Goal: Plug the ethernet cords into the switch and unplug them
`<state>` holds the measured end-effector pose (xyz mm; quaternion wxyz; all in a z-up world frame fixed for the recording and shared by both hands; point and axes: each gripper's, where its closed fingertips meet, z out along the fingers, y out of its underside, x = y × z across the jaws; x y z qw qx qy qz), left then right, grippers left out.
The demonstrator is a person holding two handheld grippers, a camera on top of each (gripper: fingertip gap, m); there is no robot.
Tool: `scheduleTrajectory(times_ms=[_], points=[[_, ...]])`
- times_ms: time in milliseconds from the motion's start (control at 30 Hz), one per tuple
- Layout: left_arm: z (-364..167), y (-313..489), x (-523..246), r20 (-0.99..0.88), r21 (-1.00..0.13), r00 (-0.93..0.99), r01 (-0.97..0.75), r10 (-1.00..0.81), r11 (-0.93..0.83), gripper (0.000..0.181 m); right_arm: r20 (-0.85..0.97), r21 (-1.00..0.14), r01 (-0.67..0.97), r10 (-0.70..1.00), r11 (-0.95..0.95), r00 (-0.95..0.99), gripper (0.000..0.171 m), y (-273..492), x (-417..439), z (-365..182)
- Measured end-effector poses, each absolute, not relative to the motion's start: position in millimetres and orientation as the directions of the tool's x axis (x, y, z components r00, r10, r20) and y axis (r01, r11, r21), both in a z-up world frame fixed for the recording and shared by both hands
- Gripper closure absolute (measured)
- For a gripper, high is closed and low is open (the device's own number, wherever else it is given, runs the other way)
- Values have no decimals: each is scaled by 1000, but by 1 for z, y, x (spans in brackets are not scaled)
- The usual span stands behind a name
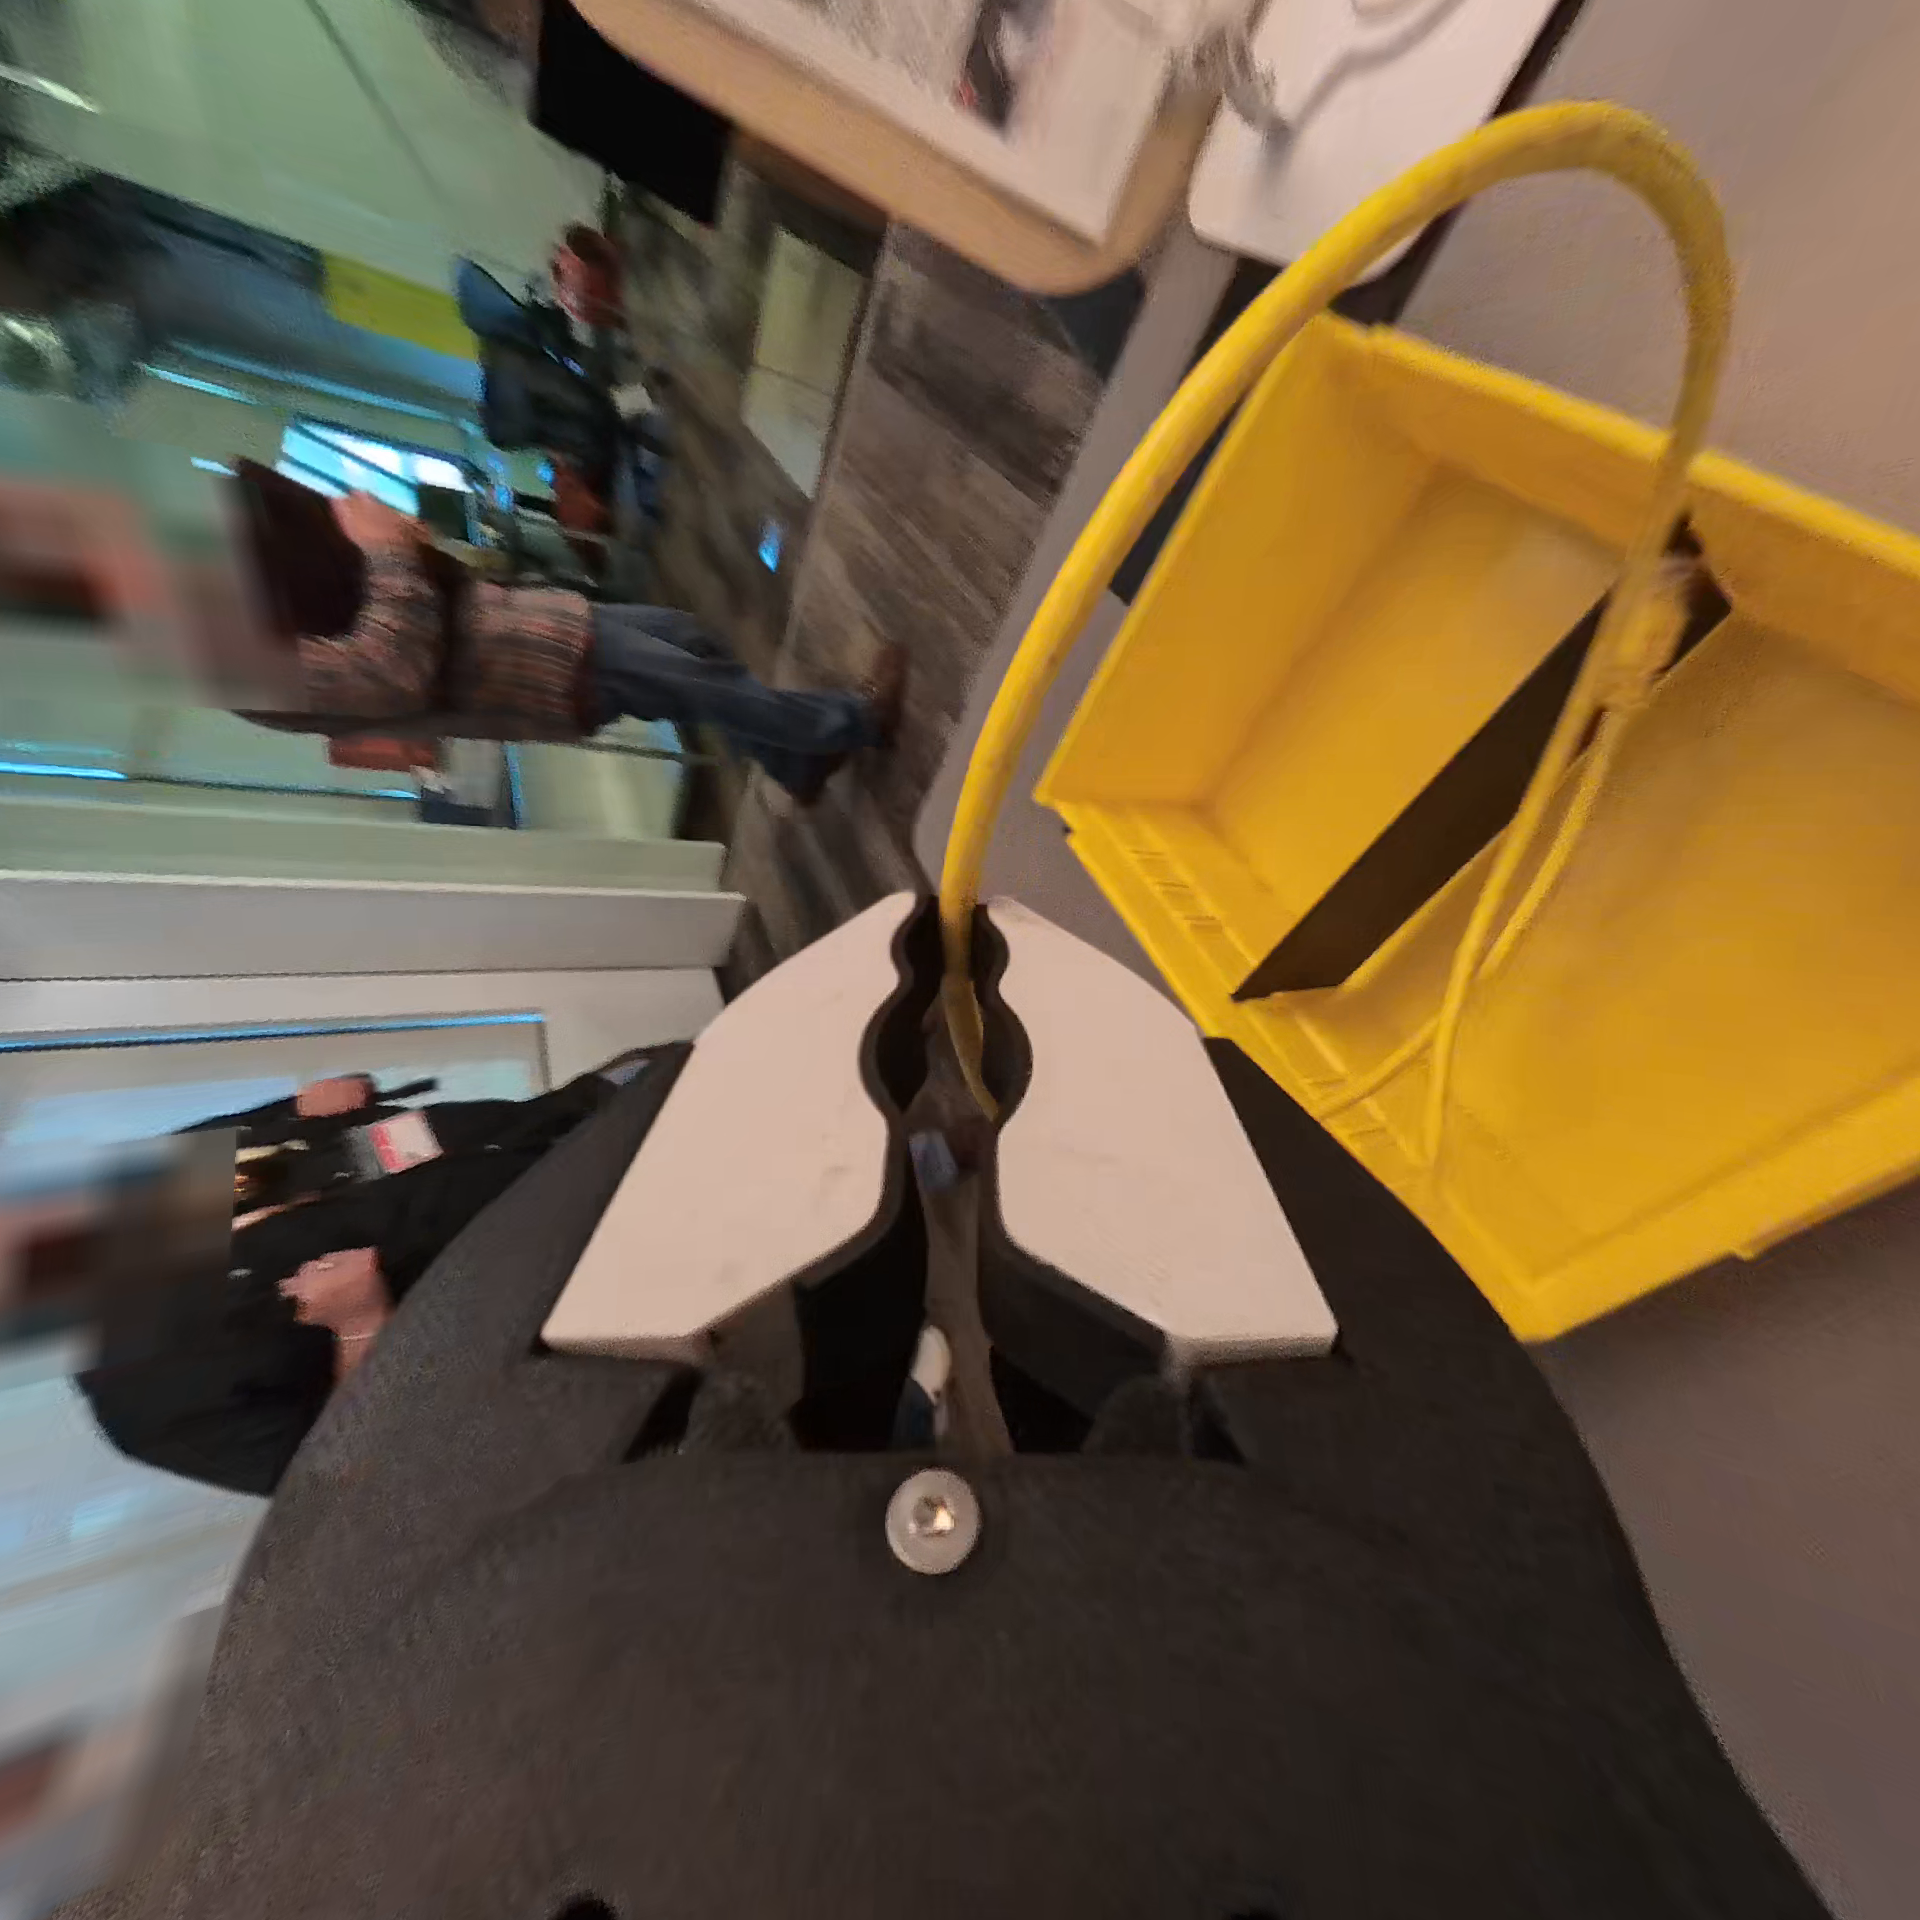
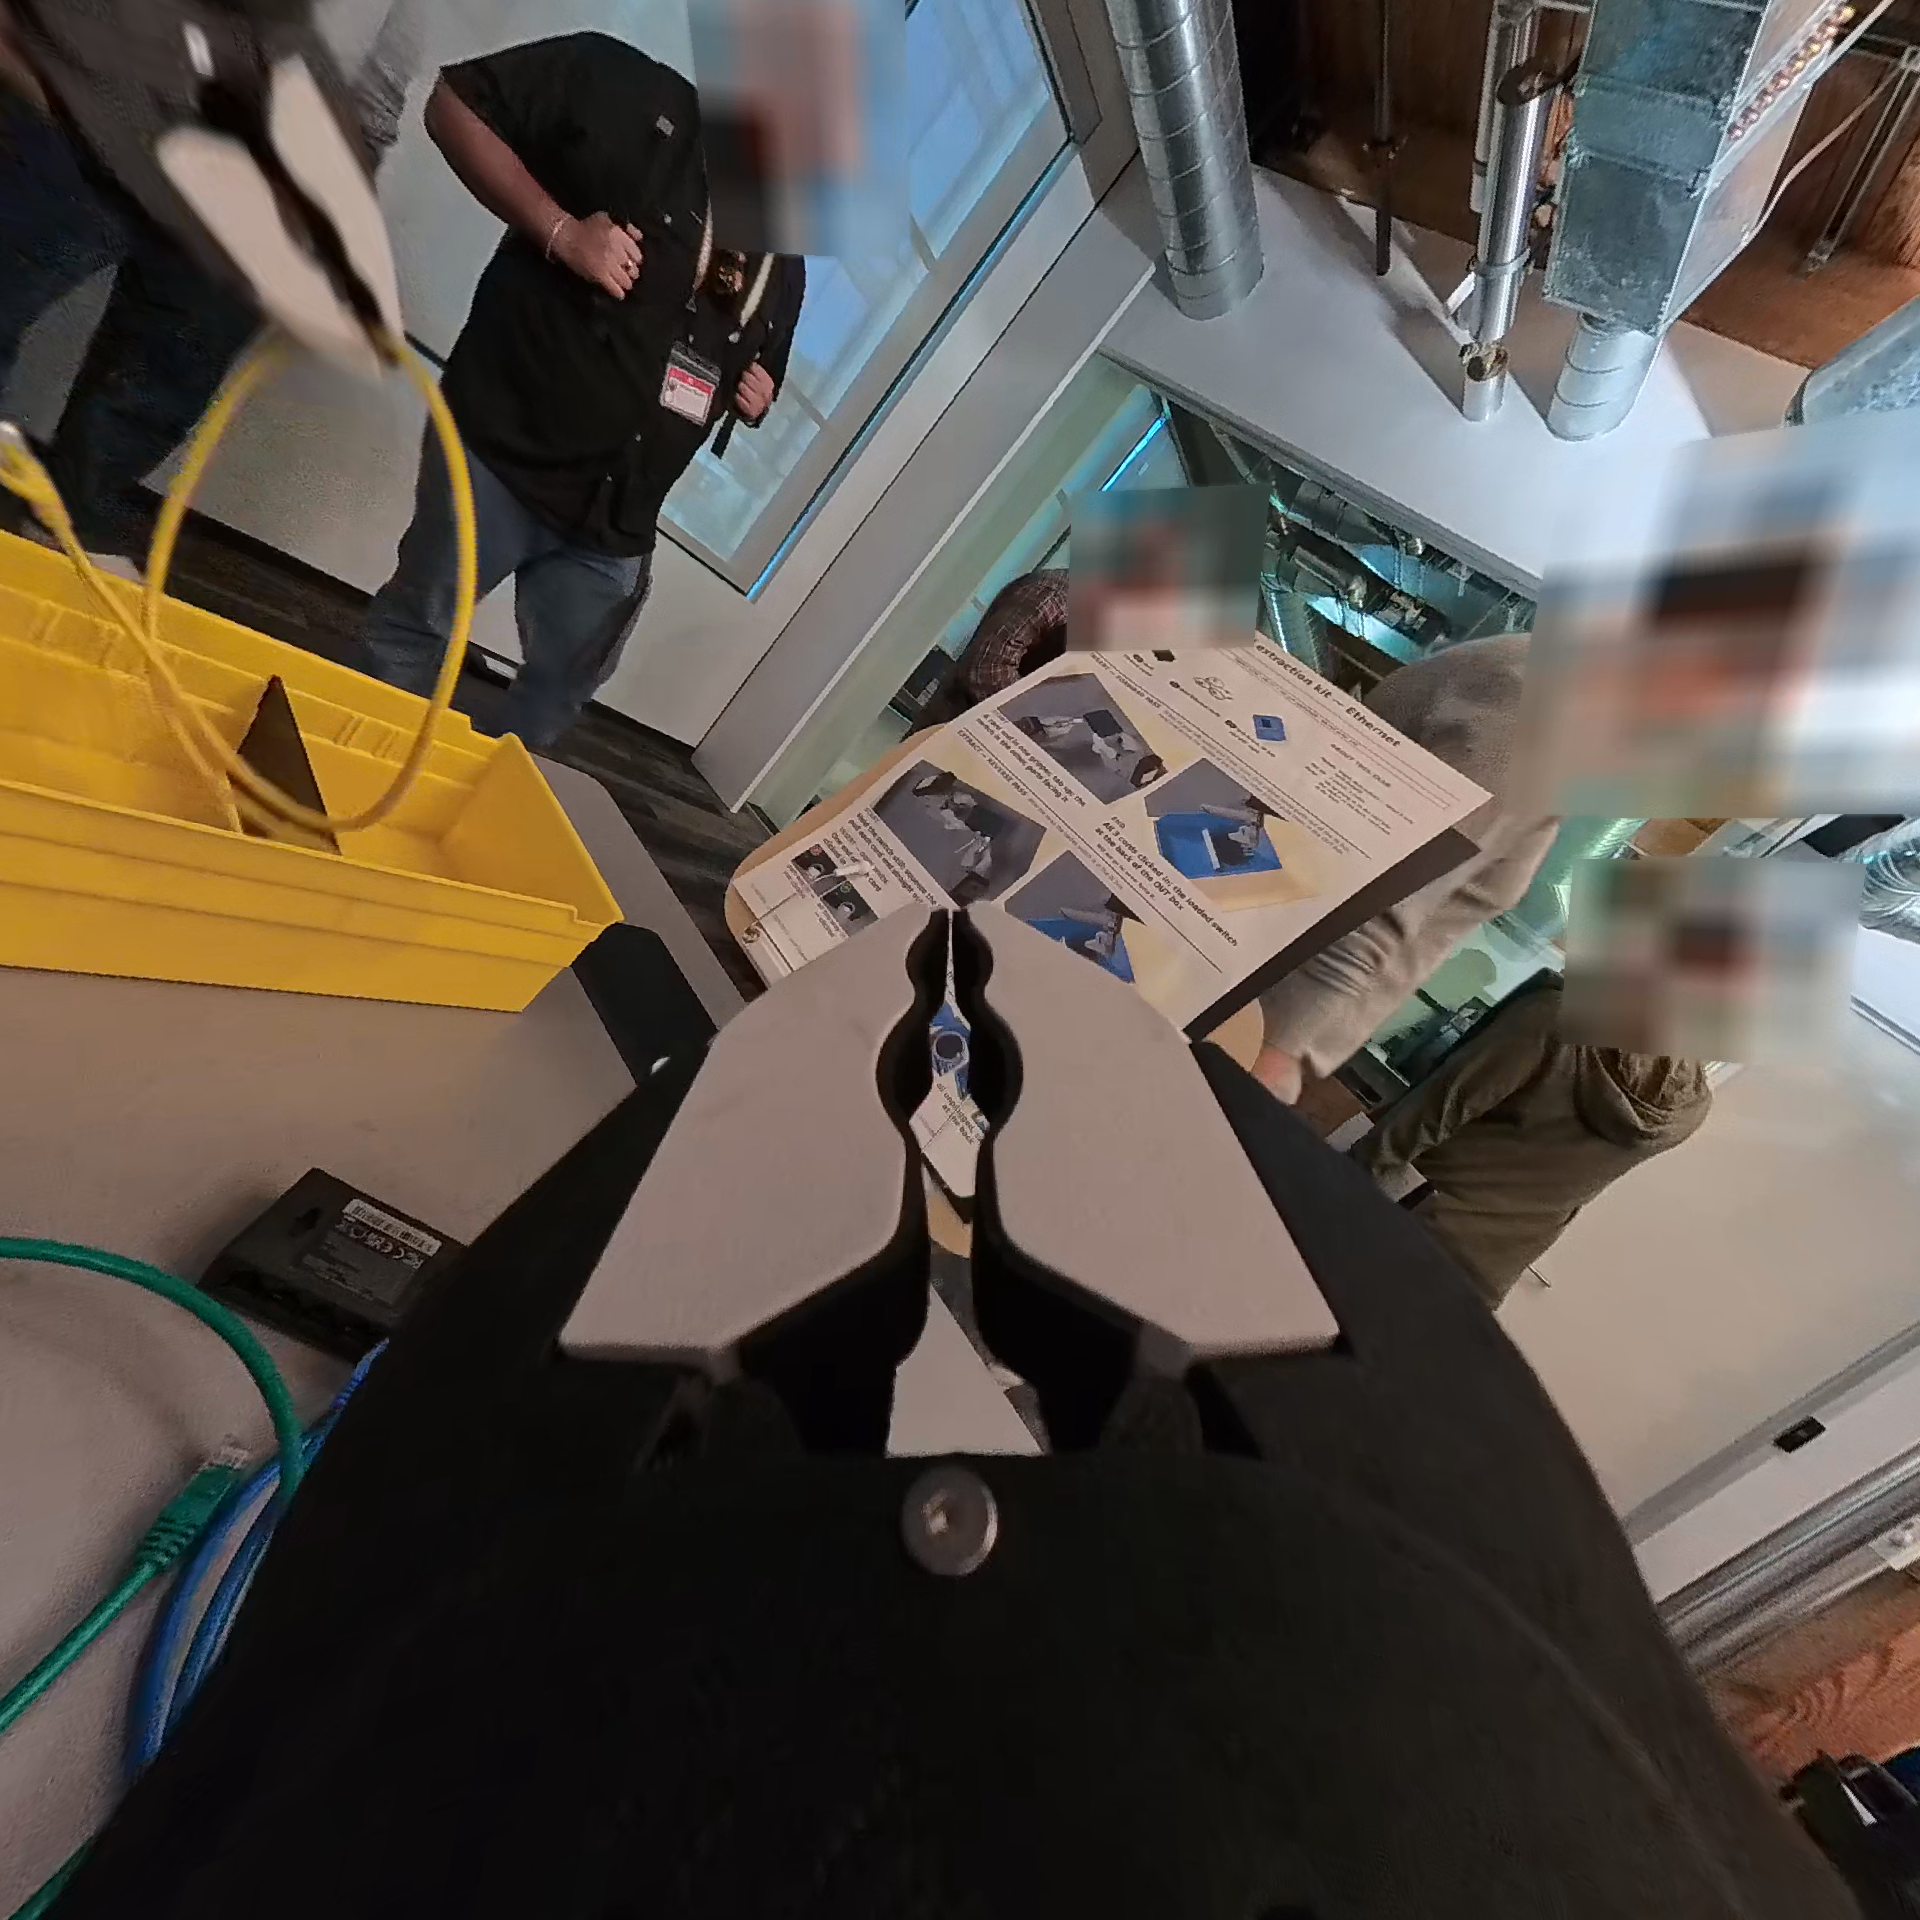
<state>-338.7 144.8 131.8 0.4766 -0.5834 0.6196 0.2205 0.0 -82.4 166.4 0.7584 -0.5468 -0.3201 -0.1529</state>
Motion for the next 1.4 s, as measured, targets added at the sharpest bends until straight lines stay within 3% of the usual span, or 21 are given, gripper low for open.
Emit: scheduleTrajectory(times_ms=[33,167,267,500,633,733,967,1067,1267,1400], points=[[153,130,-335,-859,-291,138,-924,-493,248,177,654,-731,584,118,352,747,169,-82,0,166],[204,70,-300,-838,-367,132,-855,-530,367,177,657,-733,594,120,332,744,168,-80,0,163],[191,26,-259,-734,-423,35,-805,-678,417,177,652,-741,595,122,310,748,168,-80,5,161],[61,-63,-160,-386,-462,-323,-743,-864,484,177,623,-770,574,134,278,771,169,-87,19,159],[-26,-80,-125,-287,-398,-414,-769,-864,501,177,615,-777,566,137,277,777,169,-90,22,159],[-66,-88,-107,-187,-414,-438,-777,-879,475,177,619,-776,572,146,268,771,169,-88,21,156],[-103,-74,-79,-125,-484,-376,-785,-918,387,176,633,-769,589,175,247,754,169,-82,14,149],[-87,-52,-82,-150,-551,-273,-775,-950,309,163,640,-766,598,179,237,748,169,-82,14,147],[-68,-25,-138,12,-668,65,-742,-998,-57,146,645,-761,603,186,240,741,169,-80,7,146],[-90,-40,-155,159,-634,190,-733,-969,-248,140,659,-751,619,201,230,725,169,-74,0,142]])
